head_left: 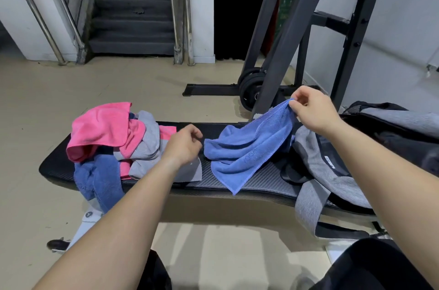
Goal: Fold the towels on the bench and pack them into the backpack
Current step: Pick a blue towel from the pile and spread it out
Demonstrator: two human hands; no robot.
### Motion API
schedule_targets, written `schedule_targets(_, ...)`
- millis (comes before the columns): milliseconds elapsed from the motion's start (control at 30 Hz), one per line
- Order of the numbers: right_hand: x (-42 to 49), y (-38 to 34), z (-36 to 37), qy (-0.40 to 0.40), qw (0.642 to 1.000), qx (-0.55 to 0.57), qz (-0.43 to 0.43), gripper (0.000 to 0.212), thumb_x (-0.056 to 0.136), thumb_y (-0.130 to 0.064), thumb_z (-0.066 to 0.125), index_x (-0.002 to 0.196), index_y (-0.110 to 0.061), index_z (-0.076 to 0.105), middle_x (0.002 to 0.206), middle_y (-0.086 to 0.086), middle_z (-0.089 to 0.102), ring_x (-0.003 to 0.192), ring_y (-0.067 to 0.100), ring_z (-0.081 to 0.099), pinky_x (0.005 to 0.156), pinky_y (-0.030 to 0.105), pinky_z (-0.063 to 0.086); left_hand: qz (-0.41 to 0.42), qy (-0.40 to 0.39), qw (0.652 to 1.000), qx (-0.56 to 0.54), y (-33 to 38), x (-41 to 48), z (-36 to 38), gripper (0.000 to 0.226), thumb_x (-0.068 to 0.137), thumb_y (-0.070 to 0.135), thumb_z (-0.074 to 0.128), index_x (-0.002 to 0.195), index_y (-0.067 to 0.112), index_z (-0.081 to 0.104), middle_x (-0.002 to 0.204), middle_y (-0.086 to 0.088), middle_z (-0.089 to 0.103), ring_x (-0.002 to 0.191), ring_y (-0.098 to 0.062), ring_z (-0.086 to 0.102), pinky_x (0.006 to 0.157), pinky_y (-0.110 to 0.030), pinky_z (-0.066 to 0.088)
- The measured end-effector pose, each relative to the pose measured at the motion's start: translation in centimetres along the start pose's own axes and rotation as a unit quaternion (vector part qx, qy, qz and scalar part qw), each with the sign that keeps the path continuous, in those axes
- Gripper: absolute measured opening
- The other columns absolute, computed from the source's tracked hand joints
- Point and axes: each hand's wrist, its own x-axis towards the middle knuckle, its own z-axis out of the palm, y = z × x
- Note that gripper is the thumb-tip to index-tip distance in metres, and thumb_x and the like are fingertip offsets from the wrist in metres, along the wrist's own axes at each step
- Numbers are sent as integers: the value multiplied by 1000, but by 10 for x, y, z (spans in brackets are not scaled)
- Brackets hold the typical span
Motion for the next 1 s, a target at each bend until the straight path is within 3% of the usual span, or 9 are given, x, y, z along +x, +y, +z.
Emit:
schedule_targets(67,-1,-3,4,-15,1000,-14,-22,9,94,-19,59,86,-20,61,82,0,69,77,21,63,72,30,45,15,-15,999,47,-2,-1,13,18,87,11,55,96,26,59,90,1,66,92,-27,65,80,-34,52)
schedule_targets(167,-2,-3,9,-29,998,-31,-40,8,95,-19,58,87,-20,60,86,-1,68,80,20,61,69,30,41,15,-17,994,108,-6,6,23,32,95,19,53,126,24,56,121,-6,58,112,-27,57,93,-38,48)
schedule_targets(233,-2,1,12,-38,998,-26,-37,8,95,-18,59,87,-20,60,86,-2,68,80,19,61,68,29,42,26,-45,990,132,-9,14,26,37,97,19,49,133,28,54,127,-8,53,118,-28,54,99,-41,46)
schedule_targets(333,-4,9,16,-53,997,-31,-35,10,95,-20,59,86,-22,60,86,-4,67,81,18,60,67,29,41,45,-100,984,142,-7,18,31,28,94,17,49,108,38,63,115,0,63,109,-24,58,95,-43,50)
schedule_targets(400,-4,15,18,-54,997,-38,-32,10,95,-21,60,85,-23,59,84,-5,67,80,17,60,67,29,40,35,-80,985,146,-2,19,32,17,92,21,57,87,38,60,99,3,68,96,-22,63,87,-42,54)
schedule_targets(500,-2,23,19,-42,997,-61,-12,10,95,-22,59,85,-23,58,82,-7,66,78,18,60,70,32,44,27,-23,994,102,2,23,26,14,86,23,68,76,30,62,85,3,70,85,-20,66,77,-34,55)
schedule_targets(633,0,31,13,-8,995,-88,47,10,94,-23,53,84,-23,56,81,-4,65,76,21,59,70,37,48,65,-17,996,51,7,14,1,11,82,24,78,73,22,70,72,6,71,68,-10,64,58,-15,43)
schedule_targets(867,-7,36,-18,14,991,-112,74,10,93,-21,51,84,-20,55,86,6,65,82,33,57,67,35,43,74,109,989,-62,17,-13,-42,17,80,23,81,68,27,70,69,12,70,64,-5,63,65,-21,45)
schedule_targets(1000,-9,11,-38,28,993,-102,61,9,93,-20,49,85,-19,54,85,3,64,82,31,55,65,35,42,75,142,986,-38,39,-21,-58,21,81,22,80,67,29,65,69,13,67,68,-7,63,63,-21,44)
